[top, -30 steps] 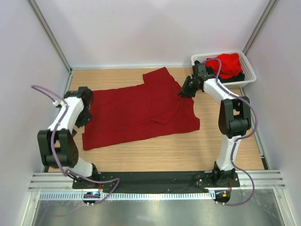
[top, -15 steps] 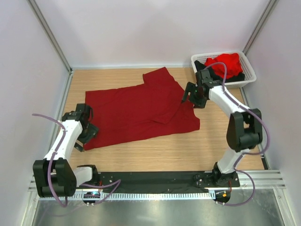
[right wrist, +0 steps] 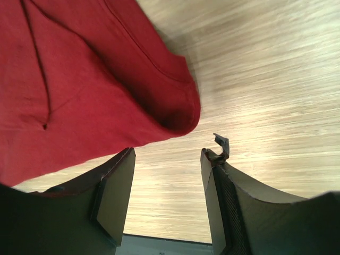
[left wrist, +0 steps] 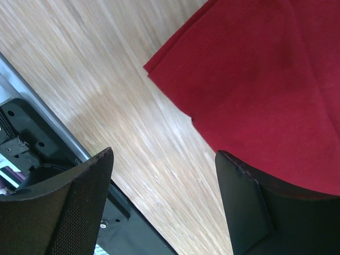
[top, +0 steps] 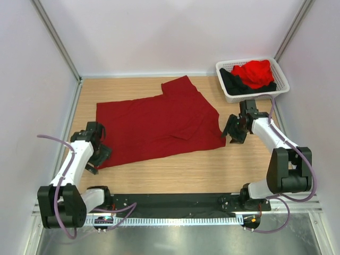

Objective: Fold and stack the t-shirts
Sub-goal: Fold the tshirt

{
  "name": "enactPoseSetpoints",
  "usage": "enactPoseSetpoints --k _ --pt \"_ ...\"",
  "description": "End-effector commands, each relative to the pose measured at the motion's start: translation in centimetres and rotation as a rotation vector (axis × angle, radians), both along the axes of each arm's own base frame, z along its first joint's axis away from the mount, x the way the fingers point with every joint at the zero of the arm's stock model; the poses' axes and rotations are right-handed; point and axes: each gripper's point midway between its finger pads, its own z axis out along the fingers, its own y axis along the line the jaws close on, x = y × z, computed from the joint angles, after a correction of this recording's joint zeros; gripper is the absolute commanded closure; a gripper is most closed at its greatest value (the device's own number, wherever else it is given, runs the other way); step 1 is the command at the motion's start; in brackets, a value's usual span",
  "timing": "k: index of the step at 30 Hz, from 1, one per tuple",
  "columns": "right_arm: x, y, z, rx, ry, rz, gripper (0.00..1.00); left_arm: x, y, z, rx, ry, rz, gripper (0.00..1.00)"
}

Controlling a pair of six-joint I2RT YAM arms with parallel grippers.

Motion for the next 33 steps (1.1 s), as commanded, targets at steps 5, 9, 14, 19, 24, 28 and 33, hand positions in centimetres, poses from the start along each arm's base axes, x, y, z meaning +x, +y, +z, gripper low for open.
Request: enactPoseSetpoints --k 5,9,14,19,24,28,33 --pt "0.2 0.8 -1.2 0.036 -0.033 0.036 0.41 -0.5 0.2 -1.0 0.004 -0.043 0.075 0.24" --pt "0.3 1.1 -2.3 0.049 -0.015 0.037 0.37 -0.6 0.3 -1.5 0.006 -0.02 0.09 0.24" --pt "0.5 1.3 -3.6 0.065 0.013 0.028 0.35 -0.9 0.5 -2.1 0.013 0.017 0.113 0.22" --pt "0.4 1.1 -4.1 0.057 0.026 0.007 0.35 -1.1 0.4 -2.6 0.007 0.055 0.128 0.21" --pt "0.2 0.7 -4.7 0.038 0.045 -0.009 0.37 -1.5 0.8 -3.0 0.026 0.085 0.142 0.21" --pt "0.0 0.5 -5.1 0.026 0.04 -0.016 0.41 -1.5 1.2 -3.3 0.047 0.087 0.155 0.21" --pt "-0.1 0.3 -5.4 0.018 0.044 -0.03 0.56 -1.3 1.7 -3.9 0.064 0.1 0.158 0.21"
